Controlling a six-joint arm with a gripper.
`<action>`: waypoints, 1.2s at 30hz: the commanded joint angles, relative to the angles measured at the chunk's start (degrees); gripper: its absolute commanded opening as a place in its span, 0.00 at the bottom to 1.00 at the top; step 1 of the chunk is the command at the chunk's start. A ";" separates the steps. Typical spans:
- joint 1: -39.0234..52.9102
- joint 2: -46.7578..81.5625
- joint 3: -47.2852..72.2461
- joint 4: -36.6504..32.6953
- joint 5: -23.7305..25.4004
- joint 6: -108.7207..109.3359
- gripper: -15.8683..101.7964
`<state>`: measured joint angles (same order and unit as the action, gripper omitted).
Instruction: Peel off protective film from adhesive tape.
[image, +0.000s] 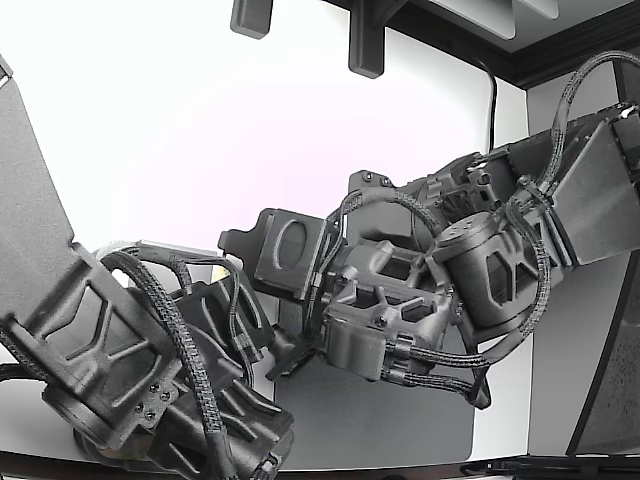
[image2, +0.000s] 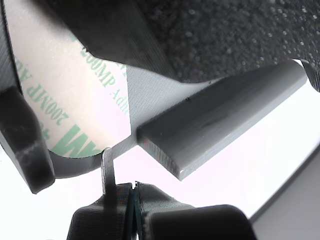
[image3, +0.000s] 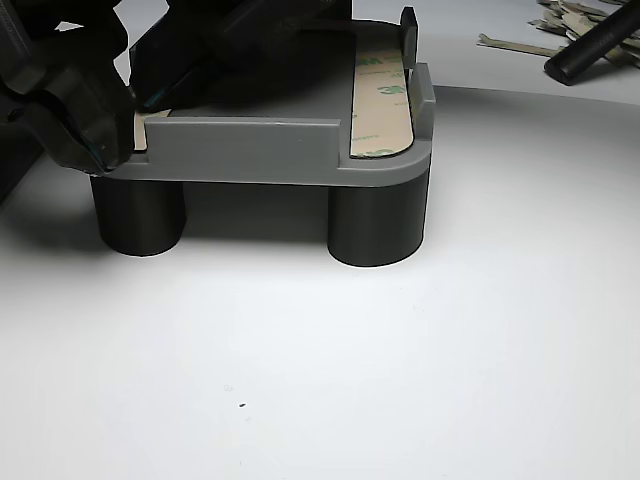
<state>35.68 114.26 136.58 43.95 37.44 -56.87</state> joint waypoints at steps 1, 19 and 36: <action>-0.18 0.88 -2.02 -0.18 -0.09 0.09 0.04; 0.00 1.14 -1.32 0.18 1.76 -1.05 0.04; 0.09 3.43 2.02 -2.37 1.49 -1.49 0.04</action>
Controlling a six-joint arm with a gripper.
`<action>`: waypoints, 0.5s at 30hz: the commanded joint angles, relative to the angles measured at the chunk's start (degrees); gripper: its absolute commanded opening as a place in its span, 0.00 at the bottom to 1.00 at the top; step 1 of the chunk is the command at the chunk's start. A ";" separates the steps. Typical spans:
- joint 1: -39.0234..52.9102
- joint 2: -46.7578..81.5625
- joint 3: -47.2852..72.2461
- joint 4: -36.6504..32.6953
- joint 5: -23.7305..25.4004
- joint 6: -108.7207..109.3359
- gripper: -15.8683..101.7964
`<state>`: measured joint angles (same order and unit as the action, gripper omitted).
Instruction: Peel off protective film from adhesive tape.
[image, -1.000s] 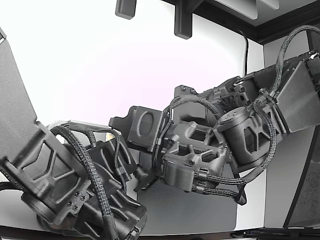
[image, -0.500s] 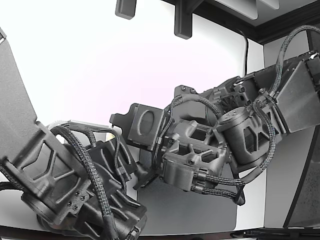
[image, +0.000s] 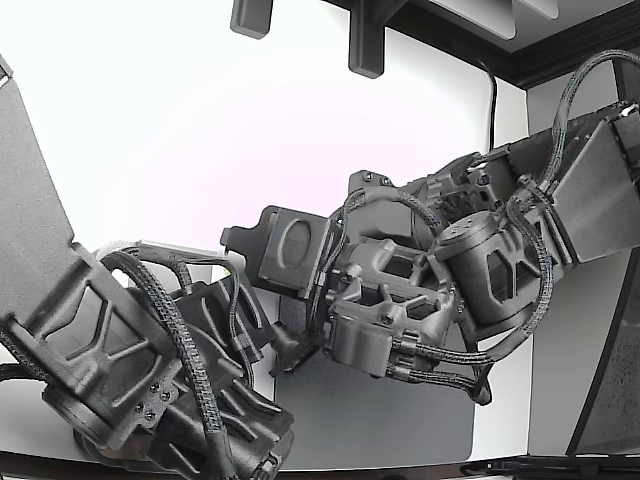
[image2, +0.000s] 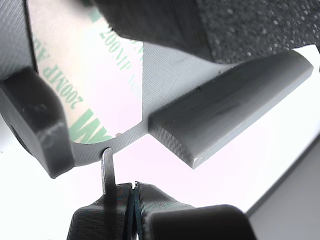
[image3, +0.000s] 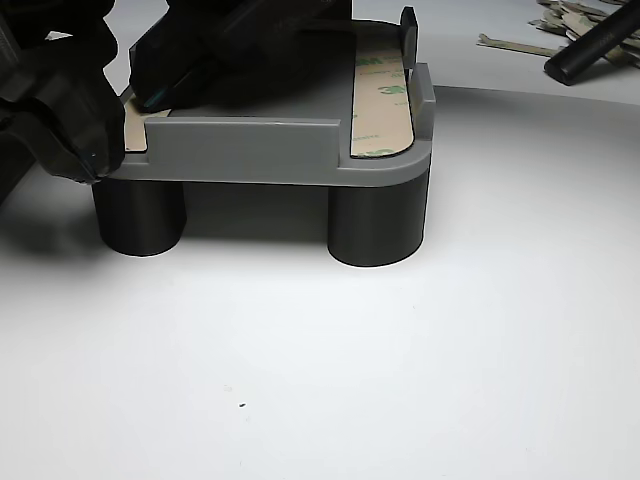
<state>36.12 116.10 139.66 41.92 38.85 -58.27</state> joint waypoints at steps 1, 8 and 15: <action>-0.35 1.76 -0.97 -0.44 0.09 -0.18 0.04; -0.35 2.02 -0.97 -0.26 0.09 -0.26 0.04; -0.09 2.02 -1.23 -0.26 -0.09 0.18 0.04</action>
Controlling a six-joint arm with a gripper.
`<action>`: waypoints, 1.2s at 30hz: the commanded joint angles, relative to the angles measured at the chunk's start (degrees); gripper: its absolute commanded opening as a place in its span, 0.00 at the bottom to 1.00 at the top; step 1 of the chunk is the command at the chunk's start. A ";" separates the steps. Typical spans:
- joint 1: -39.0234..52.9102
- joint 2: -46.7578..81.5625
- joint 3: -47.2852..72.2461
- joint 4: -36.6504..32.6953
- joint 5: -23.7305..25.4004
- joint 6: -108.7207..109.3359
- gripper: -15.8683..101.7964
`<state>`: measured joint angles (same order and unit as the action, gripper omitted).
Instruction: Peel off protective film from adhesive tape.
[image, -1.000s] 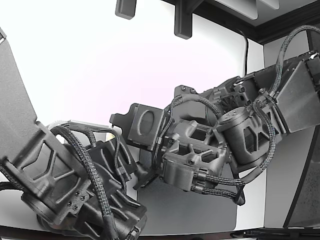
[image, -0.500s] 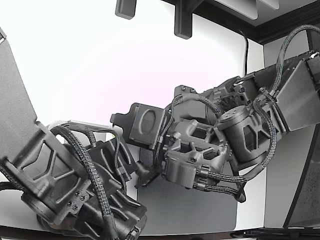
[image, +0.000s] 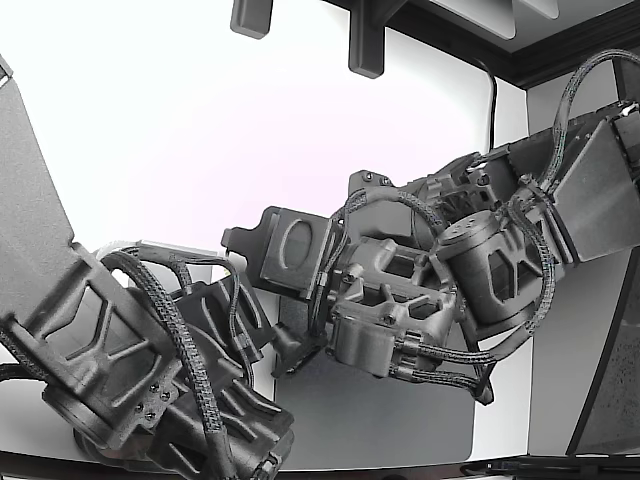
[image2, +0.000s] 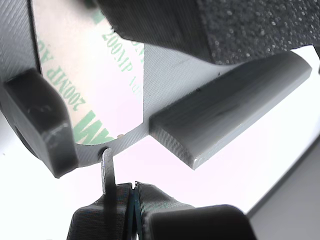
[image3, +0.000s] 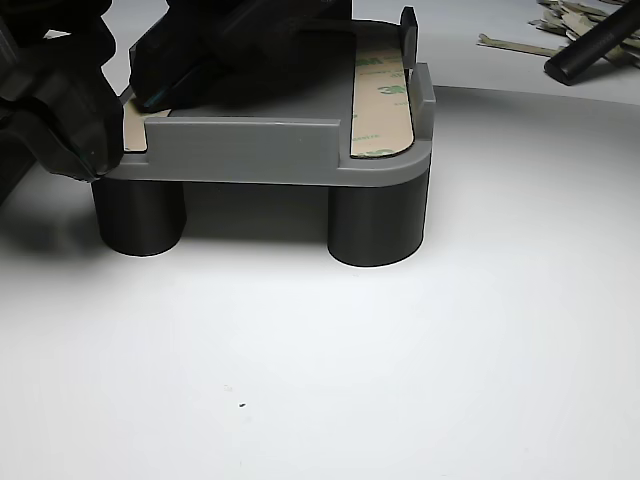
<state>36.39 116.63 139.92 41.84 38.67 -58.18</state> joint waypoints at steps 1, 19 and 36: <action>-0.26 1.49 -1.49 -0.18 0.09 0.18 0.04; -0.09 1.23 -1.93 -0.35 0.18 0.09 0.04; 0.09 0.70 -2.20 -0.18 0.35 0.70 0.04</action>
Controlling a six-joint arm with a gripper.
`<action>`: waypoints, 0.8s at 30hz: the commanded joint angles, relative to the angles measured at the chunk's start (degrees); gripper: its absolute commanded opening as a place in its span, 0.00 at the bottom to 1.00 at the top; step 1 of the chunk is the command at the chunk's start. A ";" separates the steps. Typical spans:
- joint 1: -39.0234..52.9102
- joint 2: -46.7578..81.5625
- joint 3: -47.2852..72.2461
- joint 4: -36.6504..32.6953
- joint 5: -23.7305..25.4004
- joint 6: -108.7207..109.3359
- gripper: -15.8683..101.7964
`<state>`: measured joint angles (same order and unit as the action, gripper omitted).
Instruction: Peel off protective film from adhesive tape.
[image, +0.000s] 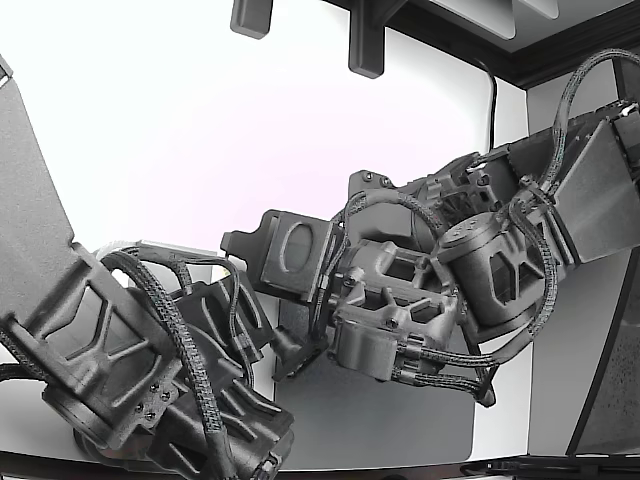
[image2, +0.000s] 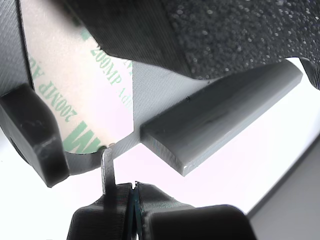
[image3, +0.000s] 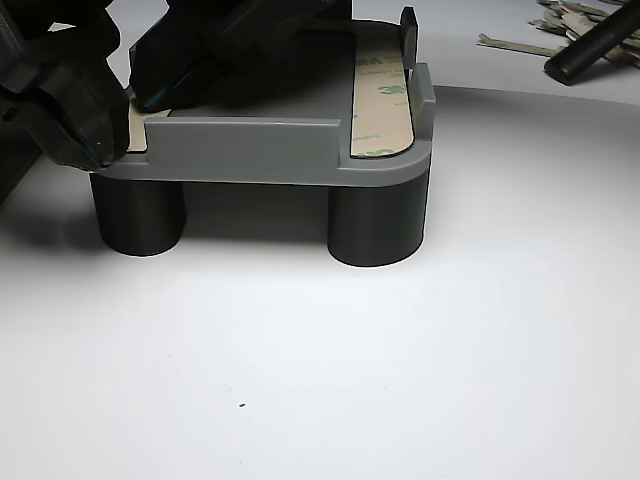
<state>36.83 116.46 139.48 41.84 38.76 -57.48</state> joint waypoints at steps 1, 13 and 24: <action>-0.35 0.88 -1.76 -0.18 0.35 -0.09 0.04; -0.35 0.18 -2.37 0.44 0.44 0.18 0.04; -0.26 0.00 -2.55 0.53 0.44 0.44 0.04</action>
<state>36.91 115.66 138.78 42.45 39.02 -57.22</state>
